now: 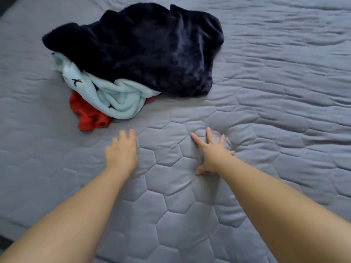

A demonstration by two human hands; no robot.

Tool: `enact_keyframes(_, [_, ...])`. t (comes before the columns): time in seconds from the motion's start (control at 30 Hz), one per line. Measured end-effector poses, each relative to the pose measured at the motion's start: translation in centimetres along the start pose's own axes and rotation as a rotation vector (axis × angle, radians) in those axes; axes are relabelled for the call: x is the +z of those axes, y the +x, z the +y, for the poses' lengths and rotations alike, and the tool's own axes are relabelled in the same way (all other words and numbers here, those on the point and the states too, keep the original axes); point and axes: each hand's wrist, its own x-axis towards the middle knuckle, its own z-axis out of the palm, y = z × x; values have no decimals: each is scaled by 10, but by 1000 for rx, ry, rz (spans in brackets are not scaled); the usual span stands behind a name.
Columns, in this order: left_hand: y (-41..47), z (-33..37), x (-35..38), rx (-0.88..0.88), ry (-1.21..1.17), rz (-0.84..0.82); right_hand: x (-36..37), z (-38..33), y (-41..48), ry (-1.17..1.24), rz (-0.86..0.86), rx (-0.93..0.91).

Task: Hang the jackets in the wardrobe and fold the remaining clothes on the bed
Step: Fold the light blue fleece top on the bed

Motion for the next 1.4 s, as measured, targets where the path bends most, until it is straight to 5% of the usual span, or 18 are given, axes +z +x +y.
enact_keyframes(0.47, [125,-3,16,-5,-273,214,18,-4,62,-80,-37,114])
enact_keyframes(0.77, [38,-16,-23,-72,-625,-11,-3,7,13,4,-19,-85])
enact_keyframes(0.97, [2,-40,-141,-27,-512,-91,-35,-10,-64,180,36,-210])
enact_keyframes(1.23, [-45,-86,-372,175,-360,-188,-187,-124,-179,246,398,-501])
enact_keyframes(1.4, [-92,-109,-535,280,-238,-127,-281,-169,-264,356,537,-483])
